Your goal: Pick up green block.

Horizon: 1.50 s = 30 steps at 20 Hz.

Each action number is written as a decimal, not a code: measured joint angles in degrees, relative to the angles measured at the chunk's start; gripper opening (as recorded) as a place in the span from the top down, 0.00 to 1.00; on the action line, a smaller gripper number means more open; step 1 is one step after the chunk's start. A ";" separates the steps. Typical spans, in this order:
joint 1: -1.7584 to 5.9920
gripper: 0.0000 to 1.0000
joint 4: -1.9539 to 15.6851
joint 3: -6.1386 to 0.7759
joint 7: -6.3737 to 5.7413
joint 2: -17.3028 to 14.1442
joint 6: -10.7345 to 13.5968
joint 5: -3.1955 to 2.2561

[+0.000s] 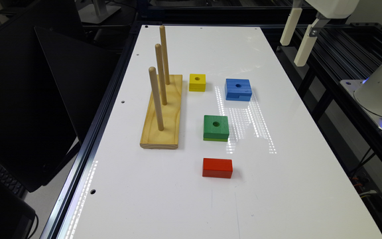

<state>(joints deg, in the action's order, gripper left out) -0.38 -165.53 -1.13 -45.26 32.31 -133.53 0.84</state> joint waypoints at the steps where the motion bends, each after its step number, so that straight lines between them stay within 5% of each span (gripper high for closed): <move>1: 0.00 0.00 0.00 0.00 0.00 0.01 0.00 0.00; 30: -0.18 0.00 0.89 -0.04 -0.15 0.23 -0.13 0.03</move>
<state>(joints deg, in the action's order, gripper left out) -0.56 -164.65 -1.17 -45.41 32.54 -133.66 0.87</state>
